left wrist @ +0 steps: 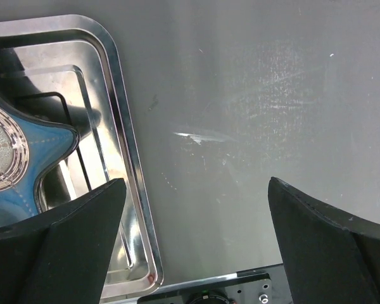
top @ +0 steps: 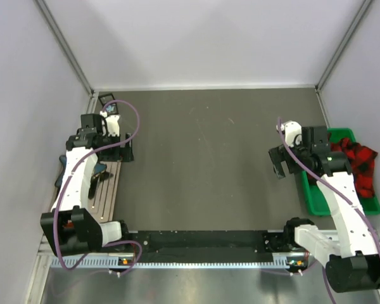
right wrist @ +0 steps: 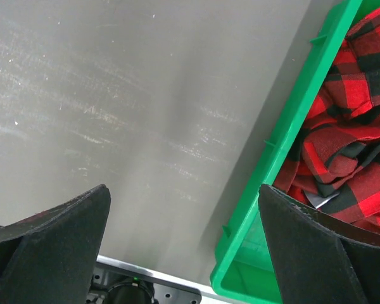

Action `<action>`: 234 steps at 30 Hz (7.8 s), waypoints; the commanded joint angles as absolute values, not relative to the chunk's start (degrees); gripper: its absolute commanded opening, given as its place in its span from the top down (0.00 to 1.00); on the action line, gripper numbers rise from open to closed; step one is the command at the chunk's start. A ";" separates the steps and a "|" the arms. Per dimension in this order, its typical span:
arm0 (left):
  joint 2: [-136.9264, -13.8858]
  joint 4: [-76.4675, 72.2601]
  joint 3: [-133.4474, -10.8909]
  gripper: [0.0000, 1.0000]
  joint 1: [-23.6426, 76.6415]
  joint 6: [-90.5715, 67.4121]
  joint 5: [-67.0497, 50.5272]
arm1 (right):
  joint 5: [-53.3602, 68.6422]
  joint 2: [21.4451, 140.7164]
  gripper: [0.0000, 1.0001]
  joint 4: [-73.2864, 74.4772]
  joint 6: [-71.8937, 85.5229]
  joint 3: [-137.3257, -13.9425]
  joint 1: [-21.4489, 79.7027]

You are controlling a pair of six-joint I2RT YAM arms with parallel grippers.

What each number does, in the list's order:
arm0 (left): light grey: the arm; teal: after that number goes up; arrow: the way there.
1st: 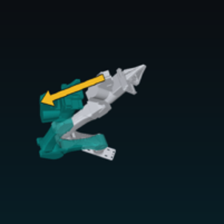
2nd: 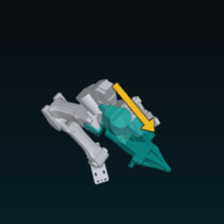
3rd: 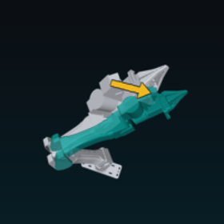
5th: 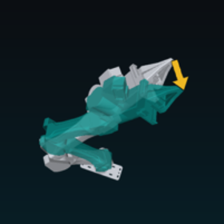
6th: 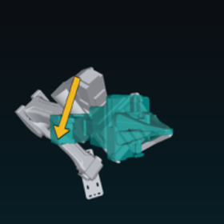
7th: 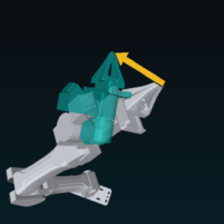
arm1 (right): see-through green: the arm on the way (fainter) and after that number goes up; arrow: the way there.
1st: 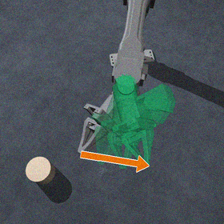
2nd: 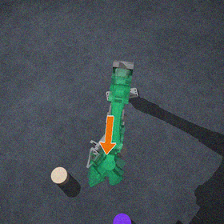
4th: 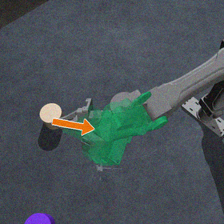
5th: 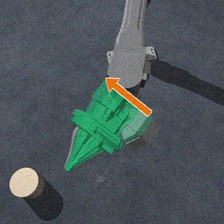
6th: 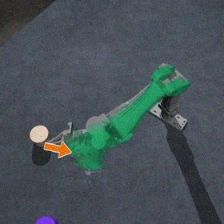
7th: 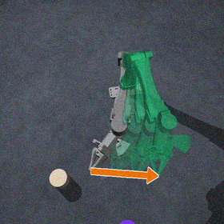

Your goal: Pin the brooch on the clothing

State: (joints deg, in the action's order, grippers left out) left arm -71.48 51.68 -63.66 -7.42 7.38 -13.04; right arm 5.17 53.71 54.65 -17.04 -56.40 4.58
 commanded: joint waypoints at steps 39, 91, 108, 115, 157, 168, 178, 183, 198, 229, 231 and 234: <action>-69.26 43.24 -72.16 0.01 -5.01 8.79 -17.93 | -8.79 84.54 0.01 35.52 -59.76 -53.44 -40.17; -67.94 35.77 -65.58 0.12 -5.19 7.81 -47.52 | 29.86 74.36 1.00 30.86 17.91 -78.24 15.64; -52.92 1.86 -50.45 0.10 -3.25 -9.30 -45.63 | 24.71 87.17 1.00 12.66 36.38 -109.12 31.20; -52.91 -2.64 -48.78 0.09 -3.25 -15.82 -44.30 | 15.92 96.85 1.00 8.35 36.91 -134.81 31.99; -73.91 8.19 -43.86 0.16 6.49 11.52 -56.70 | 38.67 92.11 0.04 30.94 -2.78 -85.35 16.52; -85.16 -6.06 -42.63 0.19 13.09 1.76 -49.76 | 34.21 104.31 0.09 31.20 -7.82 -91.23 21.00; -94.30 -12.22 -45.35 0.58 14.24 -3.95 -49.57 | 28.74 110.21 0.53 31.46 -7.47 -92.81 23.12; -89.05 -7.22 -48.07 0.93 13.36 -2.90 -49.31 | 27.51 105.31 1.00 32.61 -7.21 -91.94 22.06; -61.69 16.42 -56.68 1.00 12.74 1.77 -43.59 | 25.74 94.83 0.65 37.41 -9.33 -92.45 15.47; -66.71 18.80 -55.01 1.00 12.66 -0.88 -38.78 | 48.77 103.55 1.00 25.65 20.75 -85.08 32.97; -67.06 19.42 -56.15 1.00 12.39 -0.44 -37.36 | 48.87 101.35 1.00 27.59 17.50 -84.73 28.60; -68.20 19.43 -58.17 1.00 12.04 1.67 -36.39 | 46.76 95.29 1.00 30.93 13.37 -84.03 23.40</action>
